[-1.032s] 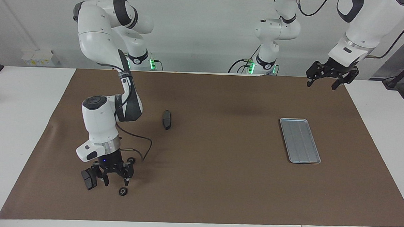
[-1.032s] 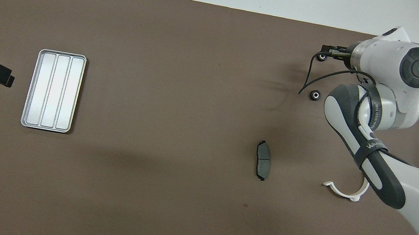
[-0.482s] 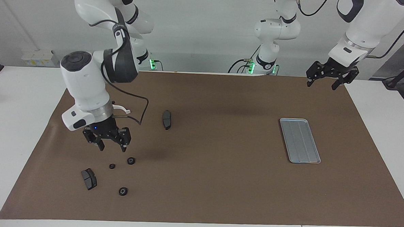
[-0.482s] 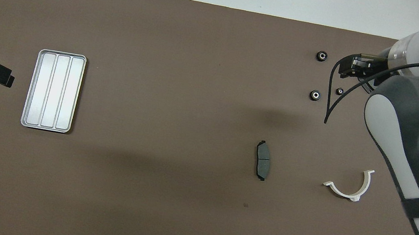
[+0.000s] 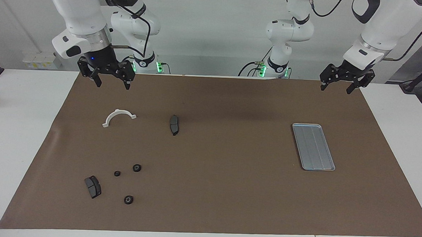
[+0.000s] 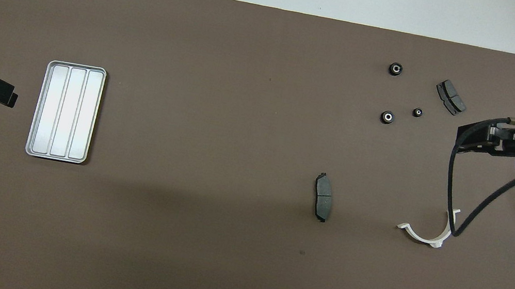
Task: Place bearing gear from tray to pile
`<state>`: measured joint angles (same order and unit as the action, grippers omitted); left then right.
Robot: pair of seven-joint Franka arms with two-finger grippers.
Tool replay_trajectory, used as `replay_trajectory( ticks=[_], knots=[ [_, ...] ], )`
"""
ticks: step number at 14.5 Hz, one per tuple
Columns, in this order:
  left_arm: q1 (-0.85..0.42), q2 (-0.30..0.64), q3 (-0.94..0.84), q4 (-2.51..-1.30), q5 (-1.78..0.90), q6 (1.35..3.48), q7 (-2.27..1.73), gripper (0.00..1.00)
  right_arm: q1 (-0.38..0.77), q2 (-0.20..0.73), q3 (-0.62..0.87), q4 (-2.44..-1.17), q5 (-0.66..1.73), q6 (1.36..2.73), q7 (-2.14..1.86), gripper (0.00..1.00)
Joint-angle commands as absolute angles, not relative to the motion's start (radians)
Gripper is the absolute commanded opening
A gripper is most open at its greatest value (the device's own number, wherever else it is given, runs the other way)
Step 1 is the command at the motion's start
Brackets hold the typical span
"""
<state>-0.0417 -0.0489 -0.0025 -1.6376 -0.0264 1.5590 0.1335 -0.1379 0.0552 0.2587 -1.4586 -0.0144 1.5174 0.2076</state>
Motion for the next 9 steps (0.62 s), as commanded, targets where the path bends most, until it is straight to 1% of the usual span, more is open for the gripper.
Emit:
replay_trajectory(
  ticks=[1, 3, 6, 9],
  knots=[
    [-0.034, -0.064, -0.002, -1.646, -0.034, 1.546, 0.147, 1.0, -0.198, 0.043, 0.259, -1.488, 0.046, 1.531, 0.17, 1.0],
    [-0.034, -0.064, -0.002, -1.646, -0.034, 1.546, 0.147, 1.0, -0.198, 0.043, 0.258, -1.488, 0.104, 1.542, 0.192, 1.0],
    [-0.034, -0.064, -0.002, -1.646, -0.034, 1.546, 0.147, 1.0, -0.186, 0.034, 0.261, -1.503, 0.101, 1.568, 0.226, 1.0],
    [-0.034, -0.064, -0.002, -1.646, -0.034, 1.546, 0.147, 1.0, -0.21, 0.029, 0.256, -1.502, 0.101, 1.571, 0.224, 1.0]
  ],
)
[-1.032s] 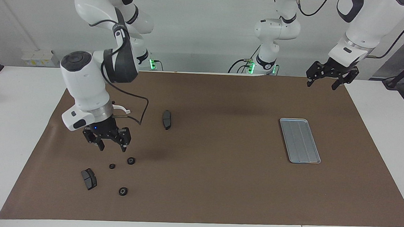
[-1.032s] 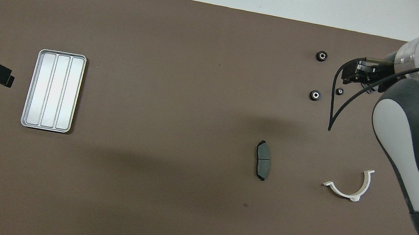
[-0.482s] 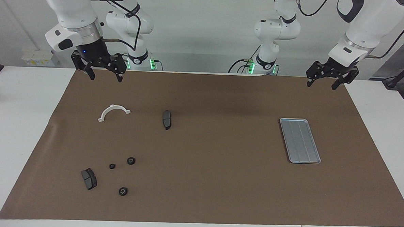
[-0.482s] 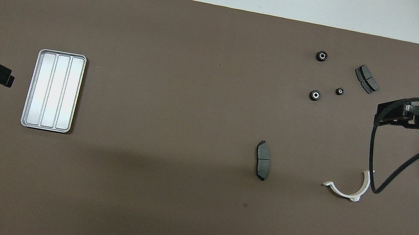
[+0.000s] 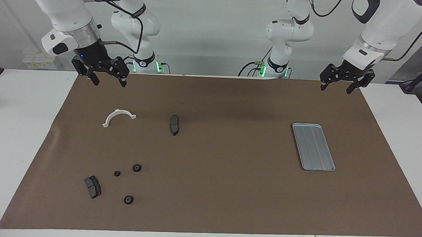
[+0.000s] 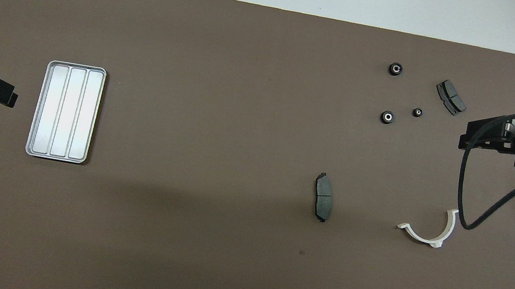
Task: Place bearing gear from tray to pile
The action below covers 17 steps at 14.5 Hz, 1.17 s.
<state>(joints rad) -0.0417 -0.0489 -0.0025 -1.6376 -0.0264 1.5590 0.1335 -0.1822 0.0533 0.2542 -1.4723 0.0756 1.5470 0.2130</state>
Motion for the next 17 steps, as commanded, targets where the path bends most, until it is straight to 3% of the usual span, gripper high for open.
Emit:
replay_trajectory(
  ticks=[1, 8, 14, 17],
  knots=[
    [-0.034, -0.064, -0.002, -1.646, -0.034, 1.546, 0.147, 1.0, -0.222, 0.029, 0.258, -1.5, 0.101, 1.572, 0.222, 1.0],
    [-0.034, -0.064, -0.002, -1.646, -0.034, 1.546, 0.147, 1.0, -0.267, 0.029, 0.244, -1.491, 0.092, 1.575, 0.134, 1.0],
    [-0.035, -0.064, -0.002, -1.646, -0.034, 1.546, 0.147, 1.0, -0.048, 0.029, -0.072, -1.493, 0.092, 1.643, 0.12, 1.0],
    [-0.034, -0.064, -0.002, -1.646, -0.034, 1.546, 0.147, 1.0, -0.04, 0.028, -0.075, -1.506, 0.031, 1.625, 0.12, 1.0]
  ],
)
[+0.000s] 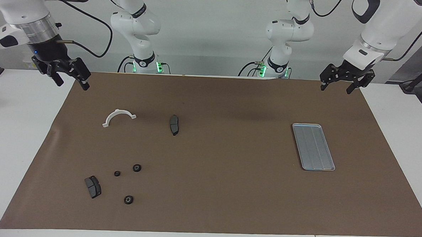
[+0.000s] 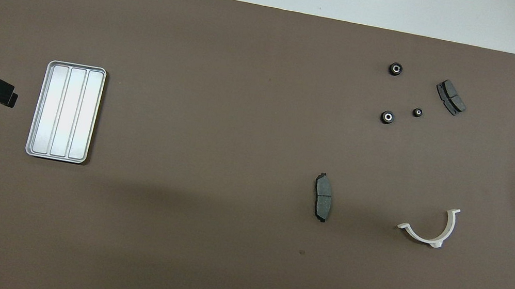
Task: Place bearing gear from tray to pile
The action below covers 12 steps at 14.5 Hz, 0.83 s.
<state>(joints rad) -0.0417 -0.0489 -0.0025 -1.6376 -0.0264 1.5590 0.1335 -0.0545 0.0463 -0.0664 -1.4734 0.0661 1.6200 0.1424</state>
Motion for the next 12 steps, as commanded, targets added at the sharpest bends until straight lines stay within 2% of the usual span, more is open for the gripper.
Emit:
replay_trajectory(
  ticks=[1, 8, 12],
  knots=[
    [-0.034, -0.064, -0.002, -1.646, -0.034, 1.546, 0.147, 1.0, -0.032, 0.028, -0.075, -1.515, 0.003, 1.608, 0.118, 1.0],
    [-0.034, -0.064, -0.002, -1.646, -0.034, 1.546, 0.147, 1.0, -0.009, 0.034, -0.022, -1.583, 0.0, 1.617, 0.075, 1.0],
    [-0.034, -0.064, -0.002, -1.646, -0.034, 1.546, 0.147, 1.0, -0.006, 0.008, -0.02, -1.64, 0.0, 1.62, 0.046, 1.0]
  ],
)
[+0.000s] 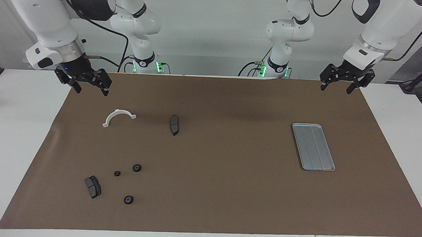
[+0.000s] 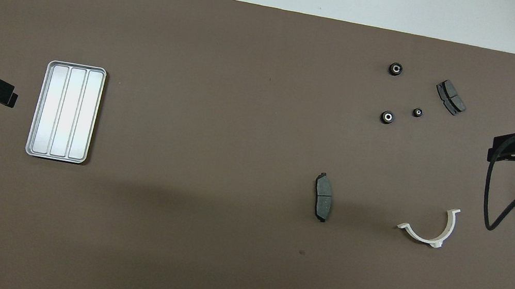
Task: Place bearing gear from tray to pile
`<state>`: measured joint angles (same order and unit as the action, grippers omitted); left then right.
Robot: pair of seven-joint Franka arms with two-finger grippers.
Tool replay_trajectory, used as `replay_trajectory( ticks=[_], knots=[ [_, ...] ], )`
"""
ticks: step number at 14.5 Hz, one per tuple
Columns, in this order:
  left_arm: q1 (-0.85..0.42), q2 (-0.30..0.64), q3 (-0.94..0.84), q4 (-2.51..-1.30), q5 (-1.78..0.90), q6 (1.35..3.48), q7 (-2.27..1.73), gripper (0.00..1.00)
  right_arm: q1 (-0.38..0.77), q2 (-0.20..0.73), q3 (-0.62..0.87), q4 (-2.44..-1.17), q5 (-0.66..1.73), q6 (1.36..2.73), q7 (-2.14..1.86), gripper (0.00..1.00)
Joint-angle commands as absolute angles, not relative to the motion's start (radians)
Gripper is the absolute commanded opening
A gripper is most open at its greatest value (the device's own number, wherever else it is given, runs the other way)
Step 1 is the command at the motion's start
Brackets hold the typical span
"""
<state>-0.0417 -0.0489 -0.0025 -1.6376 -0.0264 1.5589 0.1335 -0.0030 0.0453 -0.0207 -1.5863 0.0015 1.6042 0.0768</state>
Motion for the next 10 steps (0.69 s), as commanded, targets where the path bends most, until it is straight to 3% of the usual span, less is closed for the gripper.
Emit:
replay_trajectory(
  ticks=[1, 10],
  knots=[
    [-0.034, -0.064, -0.002, -1.646, -0.034, 1.546, 0.147, 1.0, -0.006, 0.008, -0.02, -1.64, 0.003, 1.62, 0.049, 1.0],
    [-0.035, -0.064, -0.002, -1.646, -0.034, 1.546, 0.147, 1.0, -0.018, 0.008, -0.021, -1.644, 0.066, 1.651, 0.06, 1.0]
  ],
)
